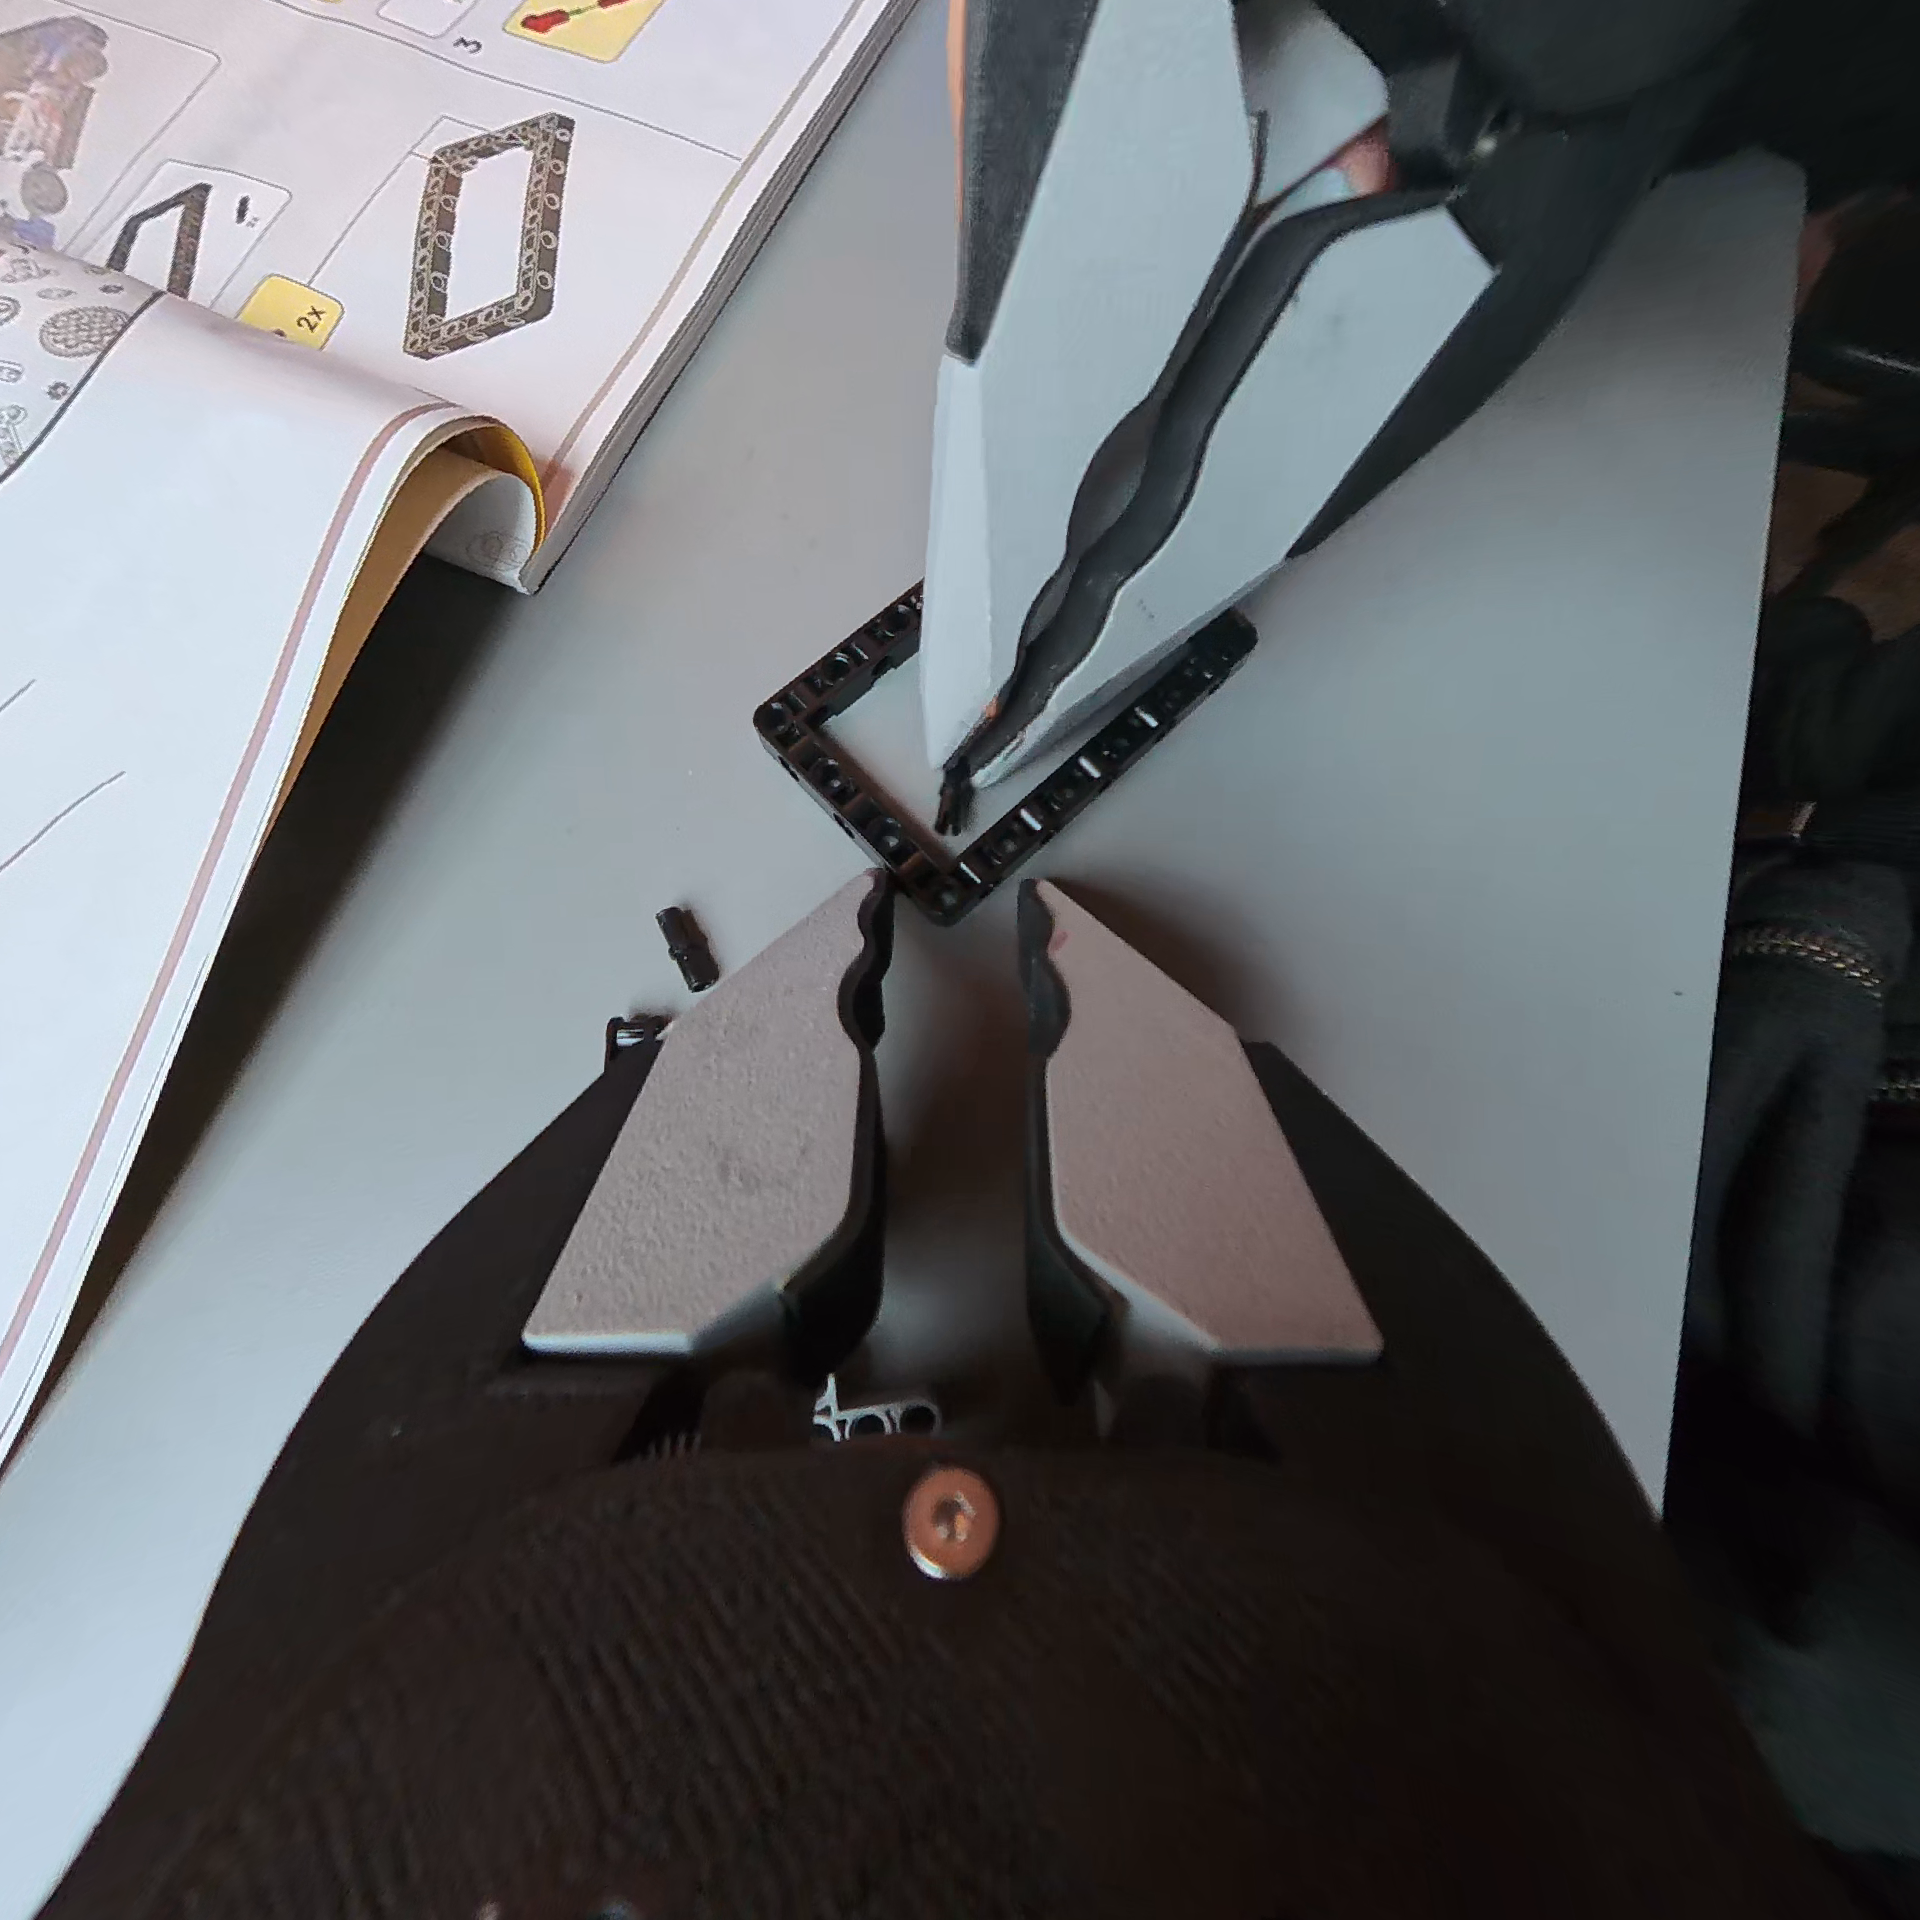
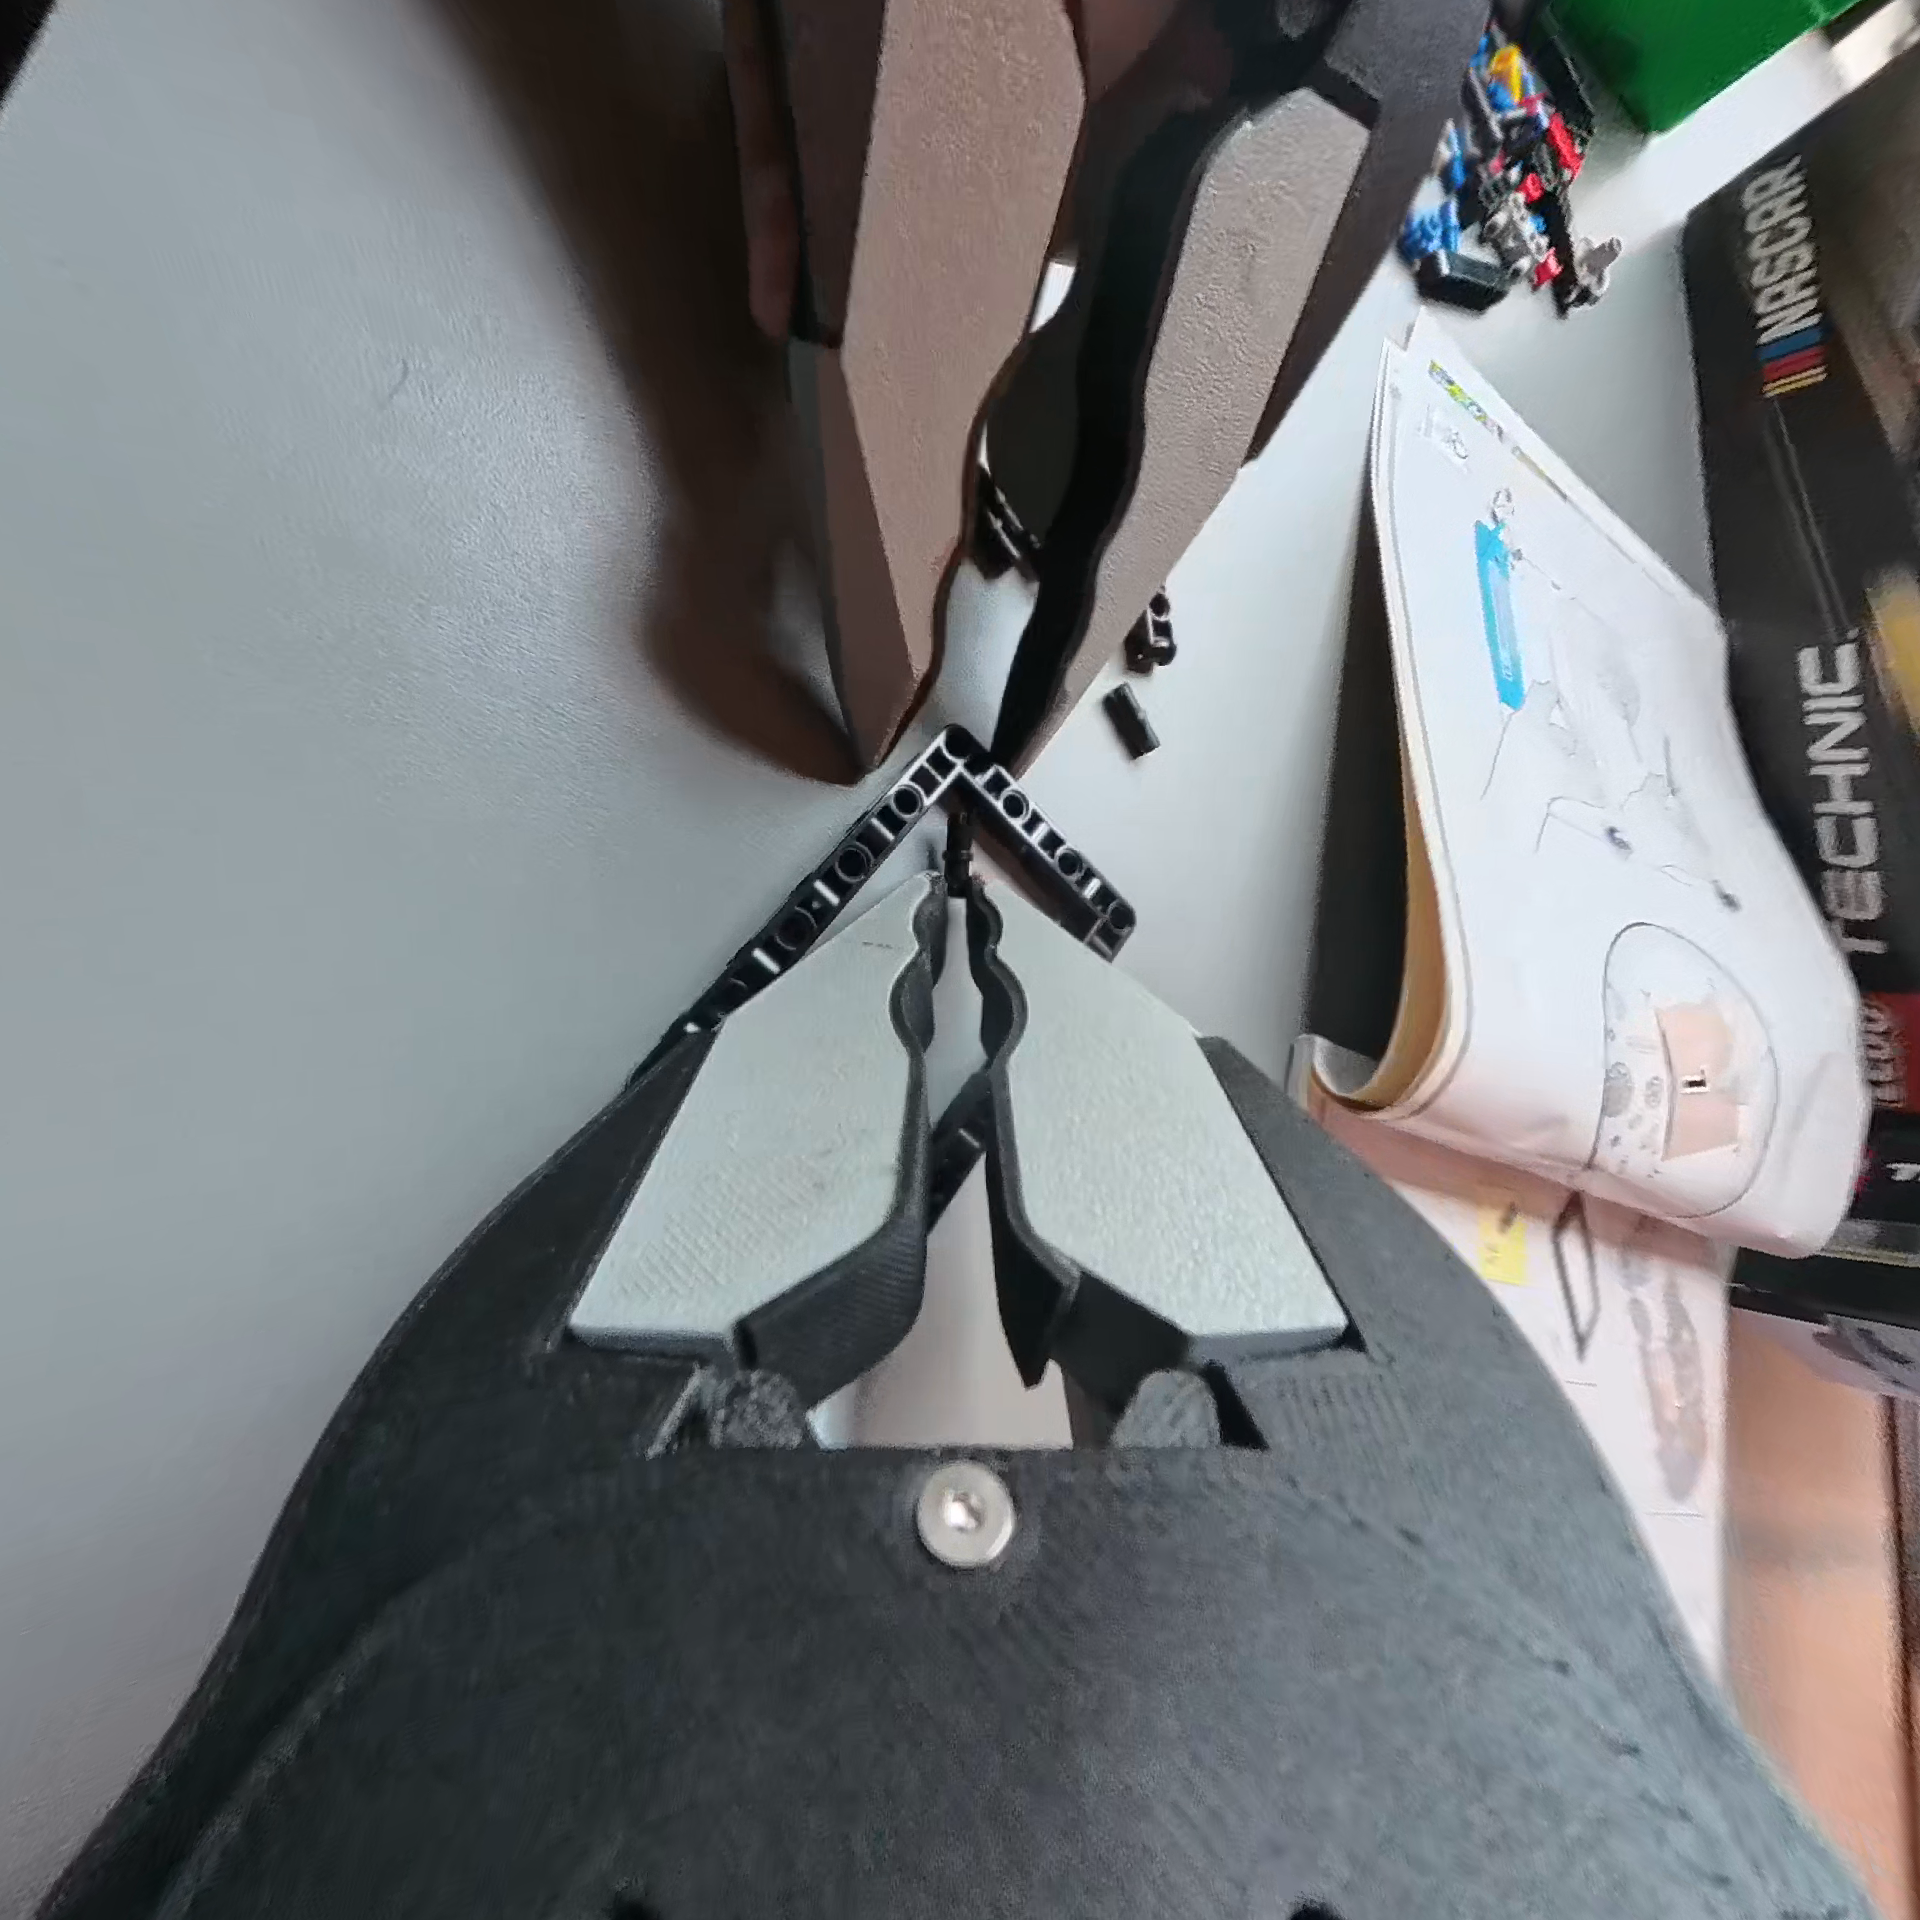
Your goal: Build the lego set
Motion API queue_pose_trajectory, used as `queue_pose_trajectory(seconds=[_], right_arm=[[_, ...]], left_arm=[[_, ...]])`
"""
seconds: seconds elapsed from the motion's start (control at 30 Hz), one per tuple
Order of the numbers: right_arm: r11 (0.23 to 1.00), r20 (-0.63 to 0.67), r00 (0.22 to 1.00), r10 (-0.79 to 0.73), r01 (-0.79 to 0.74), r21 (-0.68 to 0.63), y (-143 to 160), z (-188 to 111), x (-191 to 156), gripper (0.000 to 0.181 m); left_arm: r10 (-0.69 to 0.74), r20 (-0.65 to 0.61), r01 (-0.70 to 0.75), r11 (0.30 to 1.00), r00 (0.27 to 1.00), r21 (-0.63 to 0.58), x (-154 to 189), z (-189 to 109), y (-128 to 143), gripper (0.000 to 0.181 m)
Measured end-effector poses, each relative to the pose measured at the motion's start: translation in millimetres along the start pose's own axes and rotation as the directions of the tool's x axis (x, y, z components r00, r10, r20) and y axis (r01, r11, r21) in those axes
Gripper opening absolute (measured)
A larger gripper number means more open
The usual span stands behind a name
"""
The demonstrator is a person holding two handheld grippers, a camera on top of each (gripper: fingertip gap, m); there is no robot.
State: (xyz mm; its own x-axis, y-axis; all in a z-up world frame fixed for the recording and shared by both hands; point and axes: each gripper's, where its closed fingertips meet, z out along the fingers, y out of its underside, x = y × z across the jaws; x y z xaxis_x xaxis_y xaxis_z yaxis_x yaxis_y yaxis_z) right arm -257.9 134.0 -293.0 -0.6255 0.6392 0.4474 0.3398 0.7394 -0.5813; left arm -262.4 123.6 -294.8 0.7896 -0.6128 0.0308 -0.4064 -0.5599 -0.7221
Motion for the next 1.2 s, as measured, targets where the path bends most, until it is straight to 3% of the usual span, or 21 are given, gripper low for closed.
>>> queue_pose_trajectory(seconds=[0.33, 0.6, 0.83, 0.97, 1.03, 1.1, 1.2], right_arm=[[0.967, 0.095, 0.974, 0.205, -0.217, 0.136, -7, -14, 10, 0.0], [0.889, 0.266, 0.881, 0.391, -0.436, 0.14, -10, -17, 6, 0.0], [0.809, 0.382, 0.81, 0.444, -0.546, 0.216, -23, -31, 7, 0.0], [0.712, 0.48, 0.703, 0.524, -0.671, 0.207, -29, -36, 10, 0.0], [0.626, 0.552, 0.61, 0.568, -0.756, 0.191, -35, -39, 13, 0.0], [0.524, 0.617, 0.514, 0.595, -0.831, 0.187, -43, -43, 19, 0.0], [0.396, 0.679, 0.412, 0.608, -0.898, 0.19, -50, -49, 29, 0.0]], left_arm=[[0.026, 0.005, -0.026, 1.0, 1.0, 0.0, 2, 0, 0, 0.022], [0.053, 0.0, -0.053, 0.999, 0.999, -0.005, 13, -1, 1, 0.019], [0.08, 0.115, -0.087, 0.994, 0.99, 0.059, 12, -17, -12, 0.018], [0.105, 0.227, -0.147, 0.973, 0.968, 0.178, -1, -31, -37, 0.017], [0.189, 0.366, -0.273, 0.942, 0.911, 0.194, -10, -38, -48, 0.028], [0.253, 0.429, -0.359, 0.914, 0.867, 0.186, -5, -38, -54, 0.038], [0.266, 0.513, -0.41, 0.892, 0.816, 0.19, -5, -39, -61, 0.036]])
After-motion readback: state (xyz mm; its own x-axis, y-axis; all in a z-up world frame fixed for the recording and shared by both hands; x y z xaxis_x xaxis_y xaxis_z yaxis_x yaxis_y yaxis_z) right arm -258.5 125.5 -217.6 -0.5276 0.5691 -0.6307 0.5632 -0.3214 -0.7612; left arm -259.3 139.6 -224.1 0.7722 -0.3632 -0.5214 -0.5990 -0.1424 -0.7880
